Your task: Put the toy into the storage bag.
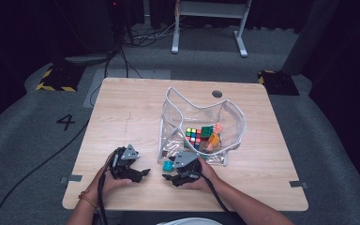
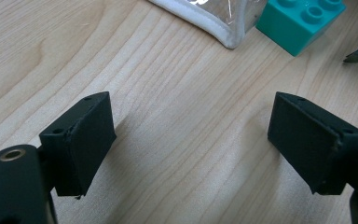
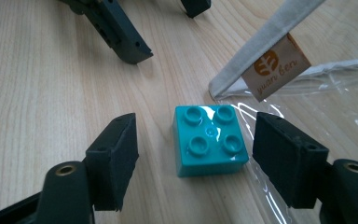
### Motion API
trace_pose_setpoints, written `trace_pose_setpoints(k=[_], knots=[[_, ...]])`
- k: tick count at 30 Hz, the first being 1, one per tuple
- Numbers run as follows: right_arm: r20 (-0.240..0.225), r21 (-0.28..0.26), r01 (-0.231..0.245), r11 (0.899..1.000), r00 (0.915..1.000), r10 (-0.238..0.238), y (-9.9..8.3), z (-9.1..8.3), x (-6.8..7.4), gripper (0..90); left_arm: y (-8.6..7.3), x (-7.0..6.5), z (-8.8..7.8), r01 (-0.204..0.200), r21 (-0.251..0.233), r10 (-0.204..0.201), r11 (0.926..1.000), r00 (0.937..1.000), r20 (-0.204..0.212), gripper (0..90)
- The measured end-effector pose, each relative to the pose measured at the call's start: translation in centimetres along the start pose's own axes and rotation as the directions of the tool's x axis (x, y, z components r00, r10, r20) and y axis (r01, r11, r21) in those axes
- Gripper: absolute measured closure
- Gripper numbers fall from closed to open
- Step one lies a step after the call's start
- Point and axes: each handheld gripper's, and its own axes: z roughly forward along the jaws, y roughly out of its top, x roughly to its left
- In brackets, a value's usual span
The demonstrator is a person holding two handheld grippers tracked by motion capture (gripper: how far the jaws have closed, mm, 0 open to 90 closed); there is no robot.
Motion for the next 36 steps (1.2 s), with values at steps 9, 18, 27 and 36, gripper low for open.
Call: trace_pose_setpoints(k=[9,18,27,36], knots=[[-0.053,0.008,-0.051,0.999,0.9973,0.051,0.2,0.4,0.3,47.8,0.0,0.0,0.0,0.000,0.000,0.000,1.0000,1.0000,-0.001,14.7],[-0.122,0.026,-0.025,0.999,0.9922,0.028,-0.8,-1.3,0.5,59.2,0.0,0.0,0.0,-0.001,0.000,0.001,1.0000,1.0000,-0.001,14.7],[-0.121,0.014,-0.024,1.000,0.9924,0.025,-2.0,-5.4,0.0,59.3,0.0,0.0,0.0,0.000,-0.001,0.000,1.0000,1.0000,-0.002,14.7],[-0.103,0.026,-0.057,0.998,0.9928,0.060,-4.3,-8.9,-0.7,59.3,0.0,0.0,0.0,0.000,-0.001,0.000,1.0000,1.0000,-0.002,14.8]])
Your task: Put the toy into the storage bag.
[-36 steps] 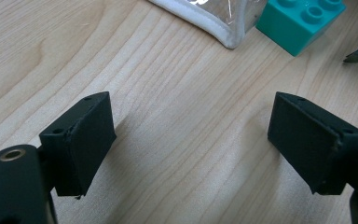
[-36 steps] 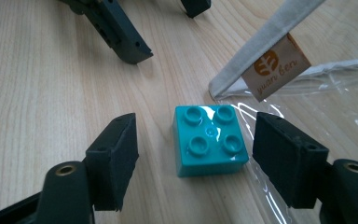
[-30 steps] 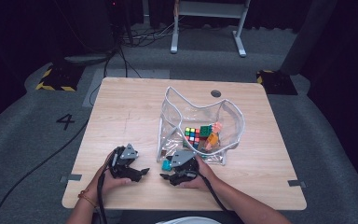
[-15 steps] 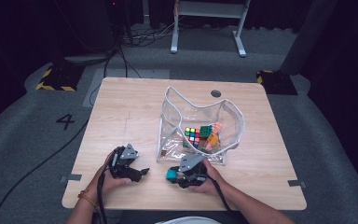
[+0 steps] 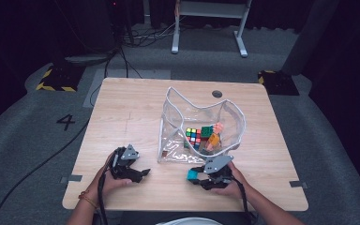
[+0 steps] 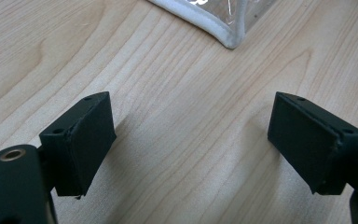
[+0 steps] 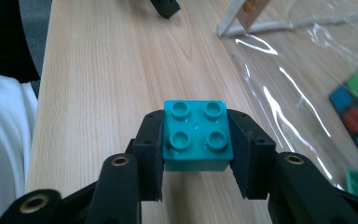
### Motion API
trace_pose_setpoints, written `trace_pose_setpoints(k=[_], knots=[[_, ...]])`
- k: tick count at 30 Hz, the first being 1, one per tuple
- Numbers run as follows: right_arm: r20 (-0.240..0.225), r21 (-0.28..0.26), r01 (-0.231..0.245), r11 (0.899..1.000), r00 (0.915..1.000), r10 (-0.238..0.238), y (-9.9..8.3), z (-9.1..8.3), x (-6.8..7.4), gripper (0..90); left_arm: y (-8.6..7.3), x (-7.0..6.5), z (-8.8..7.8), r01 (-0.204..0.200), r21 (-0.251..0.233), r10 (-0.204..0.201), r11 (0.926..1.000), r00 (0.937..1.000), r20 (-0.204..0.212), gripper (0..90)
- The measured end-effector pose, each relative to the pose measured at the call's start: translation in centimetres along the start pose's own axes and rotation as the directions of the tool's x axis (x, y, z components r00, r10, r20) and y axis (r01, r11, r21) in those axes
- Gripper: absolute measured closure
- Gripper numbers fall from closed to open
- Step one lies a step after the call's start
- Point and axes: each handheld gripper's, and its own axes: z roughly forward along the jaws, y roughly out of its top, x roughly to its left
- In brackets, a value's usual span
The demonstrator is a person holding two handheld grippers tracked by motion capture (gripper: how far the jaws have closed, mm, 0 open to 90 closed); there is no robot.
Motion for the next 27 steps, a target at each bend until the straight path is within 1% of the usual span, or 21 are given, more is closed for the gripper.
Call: trace_pose_setpoints(k=[1,3,6,7,8,9,10,11,13,14,15,17,20,22,24,26,27], knots=[[-0.003,-0.003,-0.019,1.000,0.9998,0.019,-0.3,-0.3,0.0,59.3,0.0,0.0,0.0,0.000,0.000,0.000,1.0000,1.0000,0.000,14.8],[0.001,-0.005,-0.027,1.000,0.9996,0.027,-0.9,-1.1,-0.2,59.3,0.0,0.0,0.0,0.000,-0.001,0.000,1.0000,1.0000,0.000,14.8],[0.014,-0.021,-0.014,1.000,0.9998,0.014,-1.9,-2.6,-0.6,59.4,0.0,0.0,0.0,0.000,0.001,0.000,1.0000,1.0000,0.001,14.8],[0.029,-0.006,-0.042,0.999,0.9987,0.042,-2.4,-3.1,-0.6,59.4,0.0,0.0,0.0,0.000,0.000,0.000,1.0000,1.0000,0.000,14.7],[0.036,-0.013,-0.043,0.999,0.9984,0.043,-2.8,-3.5,-0.9,59.4,0.0,0.0,0.0,0.000,0.000,0.000,1.0000,1.0000,0.000,14.7],[0.044,-0.024,-0.030,0.999,0.9986,0.031,-3.1,-3.8,-1.2,59.3,0.0,0.0,0.0,0.000,0.000,0.000,1.0000,1.0000,0.000,14.8],[0.055,-0.022,-0.050,0.999,0.9972,0.051,-3.7,-4.4,-1.4,59.4,0.0,0.0,0.0,0.000,0.000,0.000,1.0000,1.0000,0.000,14.8],[0.067,-0.025,-0.060,0.998,0.9959,0.061,-4.1,-4.8,-1.7,59.4,0.0,0.0,0.0,0.000,0.000,0.000,1.0000,1.0000,0.000,14.7],[0.088,-0.011,-0.092,0.996,0.9918,0.093,-4.8,-5.5,-2.0,59.4,0.0,0.0,0.0,0.000,0.000,0.000,1.0000,1.0000,0.000,14.7],[0.100,-0.012,-0.092,0.996,0.9907,0.093,-5.2,-5.8,-2.2,59.3,0.0,0.0,0.0,0.000,0.000,0.000,1.0000,1.0000,0.000,14.7],[0.101,-0.011,-0.105,0.994,0.9893,0.105,-5.4,-6.1,-2.3,59.4,0.0,0.0,0.0,0.000,0.000,0.000,1.0000,1.0000,0.000,14.7],[0.124,-0.013,-0.117,0.993,0.9853,0.118,-6.0,-6.8,-2.5,59.3,0.0,0.0,0.0,0.000,0.000,0.000,1.0000,1.0000,0.000,14.8],[0.163,-0.010,-0.142,0.990,0.9763,0.142,-6.9,-8.0,-3.1,59.4,0.0,0.0,0.0,0.000,0.000,0.000,1.0000,1.0000,0.000,14.7],[0.188,-0.014,-0.162,0.987,0.9688,0.161,-7.3,-8.5,-3.5,59.4,0.0,0.0,0.0,0.000,0.000,0.000,1.0000,1.0000,0.000,14.7],[0.208,-0.029,-0.190,0.981,0.9592,0.192,-7.9,-9.4,-4.1,59.4,0.0,0.0,0.0,0.001,-0.001,-0.001,1.0000,1.0000,0.001,14.8],[0.235,-0.037,-0.206,0.978,0.9494,0.208,-8.5,-10.1,-4.6,59.4,0.0,0.0,0.0,0.000,-0.001,0.000,1.0000,1.0000,-0.001,14.8],[0.242,-0.040,-0.223,0.974,0.9438,0.226,-8.7,-10.4,-4.8,59.4,0.0,0.0,0.0,-0.001,0.000,0.001,1.0000,1.0000,-0.001,14.8]])
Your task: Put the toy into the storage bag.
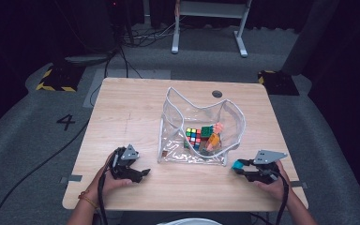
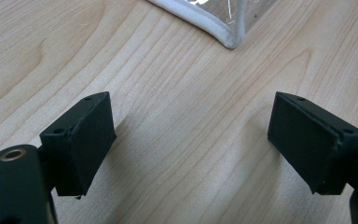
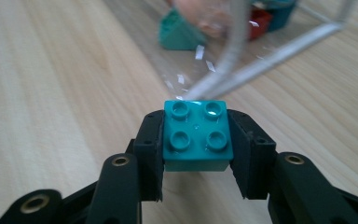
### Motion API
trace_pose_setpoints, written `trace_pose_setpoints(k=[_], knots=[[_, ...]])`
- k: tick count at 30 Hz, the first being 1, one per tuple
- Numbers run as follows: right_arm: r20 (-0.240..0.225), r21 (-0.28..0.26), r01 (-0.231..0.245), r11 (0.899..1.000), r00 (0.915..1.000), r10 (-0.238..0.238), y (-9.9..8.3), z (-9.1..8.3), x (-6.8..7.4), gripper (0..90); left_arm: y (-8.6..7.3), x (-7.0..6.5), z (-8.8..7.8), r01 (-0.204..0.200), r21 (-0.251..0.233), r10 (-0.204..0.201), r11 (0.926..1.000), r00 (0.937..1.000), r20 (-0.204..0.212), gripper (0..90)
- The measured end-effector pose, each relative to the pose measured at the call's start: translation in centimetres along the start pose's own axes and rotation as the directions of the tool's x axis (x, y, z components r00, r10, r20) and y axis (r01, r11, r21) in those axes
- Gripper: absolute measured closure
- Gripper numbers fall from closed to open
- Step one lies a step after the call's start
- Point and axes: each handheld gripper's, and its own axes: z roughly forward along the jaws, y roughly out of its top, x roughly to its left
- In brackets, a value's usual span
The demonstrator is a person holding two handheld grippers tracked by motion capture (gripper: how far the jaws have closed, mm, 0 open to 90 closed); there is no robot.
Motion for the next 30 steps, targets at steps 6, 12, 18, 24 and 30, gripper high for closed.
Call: trace_pose_setpoints(k=[6,12,18,24,30], knots=[[0.081,-0.025,-0.060,0.998,0.9948,0.062,-0.7,-1.3,-2.9,59.4,0.0,0.0,0.0,0.000,0.000,0.000,1.0000,1.0000,0.001,14.8],[0.120,-0.047,-0.090,0.995,0.9882,0.095,-0.1,-2.1,-4.8,59.4,0.0,0.0,0.0,0.001,0.001,-0.001,1.0000,1.0000,0.002,14.7],[0.158,-0.077,-0.083,0.994,0.9830,0.094,1.3,-2.6,-6.2,59.4,0.0,0.0,0.0,0.001,0.000,-0.001,1.0000,1.0000,0.001,14.7],[0.181,-0.101,-0.070,0.992,0.9796,0.088,3.5,-3.0,-7.7,59.4,0.0,0.0,0.0,0.001,0.001,-0.001,1.0000,1.0000,0.002,14.7],[0.212,-0.108,-0.041,0.993,0.9752,0.063,6.8,-3.8,-8.9,59.4,0.0,0.0,0.0,0.001,0.001,-0.001,1.0000,1.0000,0.003,14.7]])
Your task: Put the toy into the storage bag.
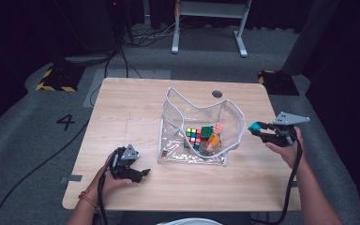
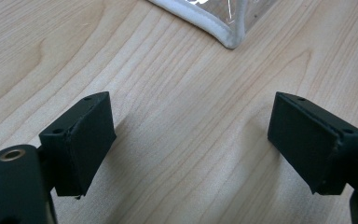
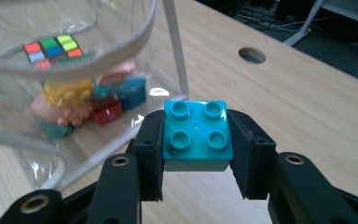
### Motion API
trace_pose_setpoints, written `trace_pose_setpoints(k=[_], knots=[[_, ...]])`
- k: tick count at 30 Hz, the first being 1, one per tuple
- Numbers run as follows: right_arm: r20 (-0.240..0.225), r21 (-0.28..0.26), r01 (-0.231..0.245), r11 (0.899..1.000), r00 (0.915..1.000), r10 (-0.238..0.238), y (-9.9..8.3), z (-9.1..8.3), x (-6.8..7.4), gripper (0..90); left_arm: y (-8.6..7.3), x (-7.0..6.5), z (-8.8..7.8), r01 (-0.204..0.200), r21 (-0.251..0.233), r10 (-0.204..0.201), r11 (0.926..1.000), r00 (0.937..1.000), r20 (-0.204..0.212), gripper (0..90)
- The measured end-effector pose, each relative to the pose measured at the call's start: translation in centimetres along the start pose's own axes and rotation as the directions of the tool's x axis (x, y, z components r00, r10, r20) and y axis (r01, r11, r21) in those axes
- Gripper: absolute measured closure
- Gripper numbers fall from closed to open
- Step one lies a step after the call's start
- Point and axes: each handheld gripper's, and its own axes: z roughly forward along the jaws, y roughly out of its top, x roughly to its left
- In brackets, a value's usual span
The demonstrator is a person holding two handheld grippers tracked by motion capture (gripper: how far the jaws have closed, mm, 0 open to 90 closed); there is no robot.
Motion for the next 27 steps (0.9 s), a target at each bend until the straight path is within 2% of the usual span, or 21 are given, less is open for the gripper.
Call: trace_pose_setpoints(k=[11,17,22,24,25,27], knots=[[0.039,-0.033,0.057,0.998,0.9977,-0.055,5.7,-0.9,-0.9,59.4,0.0,0.0,0.0,-0.002,0.000,0.002,1.0000,1.0000,0.002,14.5],[0.048,-0.046,0.083,0.995,0.9956,-0.081,8.2,-1.1,-0.7,59.4,0.0,0.0,0.0,-0.003,0.001,0.003,1.0000,1.0000,0.002,14.5],[0.051,-0.041,0.110,0.993,0.9928,-0.108,10.2,-1.0,-0.2,59.4,0.1,0.0,0.0,-0.004,0.002,0.004,1.0000,1.0000,0.002,14.5],[0.056,-0.037,0.141,0.989,0.9887,-0.139,10.9,-0.8,-0.1,59.4,0.1,0.0,0.0,-0.005,0.002,0.005,1.0000,1.0000,0.001,14.5],[0.052,-0.035,0.132,0.991,0.9902,-0.130,11.2,-0.7,0.1,59.4,0.1,0.0,0.0,-0.006,0.002,0.006,1.0000,1.0000,0.001,14.5],[0.051,-0.034,0.146,0.989,0.9882,-0.144,11.8,-0.4,0.3,59.3,0.1,0.0,0.0,-0.006,0.003,0.006,1.0000,1.0000,0.001,14.4]])
